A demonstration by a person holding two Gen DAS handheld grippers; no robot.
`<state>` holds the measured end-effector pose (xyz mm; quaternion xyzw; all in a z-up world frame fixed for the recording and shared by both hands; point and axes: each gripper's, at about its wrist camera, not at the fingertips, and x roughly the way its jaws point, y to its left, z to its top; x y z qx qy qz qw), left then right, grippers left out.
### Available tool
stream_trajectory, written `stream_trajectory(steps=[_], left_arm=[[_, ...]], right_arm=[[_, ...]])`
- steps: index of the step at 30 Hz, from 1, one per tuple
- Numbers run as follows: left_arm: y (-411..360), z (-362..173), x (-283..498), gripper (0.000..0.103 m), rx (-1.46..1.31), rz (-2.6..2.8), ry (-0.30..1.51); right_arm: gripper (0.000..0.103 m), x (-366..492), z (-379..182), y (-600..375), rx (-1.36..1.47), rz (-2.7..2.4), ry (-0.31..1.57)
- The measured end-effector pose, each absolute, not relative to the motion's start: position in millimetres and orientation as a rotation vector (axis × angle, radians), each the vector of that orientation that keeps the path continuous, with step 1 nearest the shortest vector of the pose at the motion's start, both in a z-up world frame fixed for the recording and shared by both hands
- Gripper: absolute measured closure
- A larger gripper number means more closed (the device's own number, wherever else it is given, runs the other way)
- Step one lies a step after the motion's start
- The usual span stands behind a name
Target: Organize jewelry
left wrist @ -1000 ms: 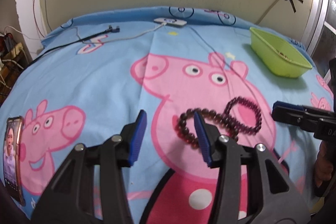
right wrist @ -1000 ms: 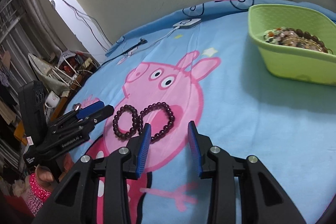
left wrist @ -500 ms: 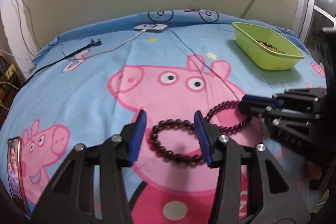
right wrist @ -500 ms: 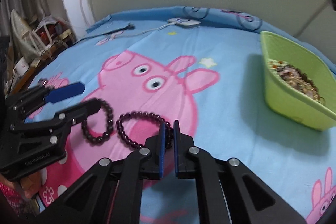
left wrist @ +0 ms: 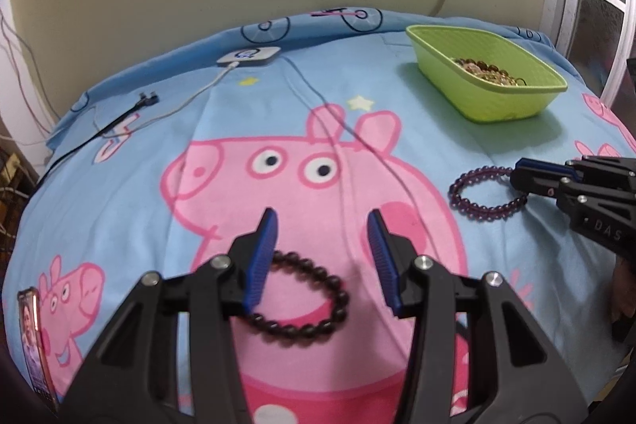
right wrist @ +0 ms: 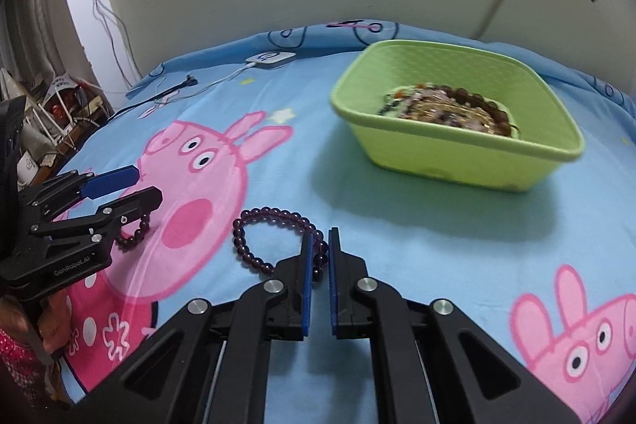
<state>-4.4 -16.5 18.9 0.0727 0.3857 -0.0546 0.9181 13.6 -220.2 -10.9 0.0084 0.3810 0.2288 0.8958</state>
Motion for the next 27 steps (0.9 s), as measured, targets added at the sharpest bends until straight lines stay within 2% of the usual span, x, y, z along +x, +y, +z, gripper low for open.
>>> stream_trajectory(steps=[10, 17, 27], left_arm=[[-35, 15, 4, 0.058, 0.172, -0.129, 0.827], [-42, 25, 10, 0.058, 0.041, -0.305, 0.869], [-92, 17, 32, 0.058, 0.138, -0.388, 0.915]], right_arm=[[0.103, 22, -19, -237, 0.144, 0.527, 0.840], [0.103, 24, -19, -238, 0.160, 0.540, 0.843], [0.103, 23, -19, -238, 0.165, 0.544, 0.843]])
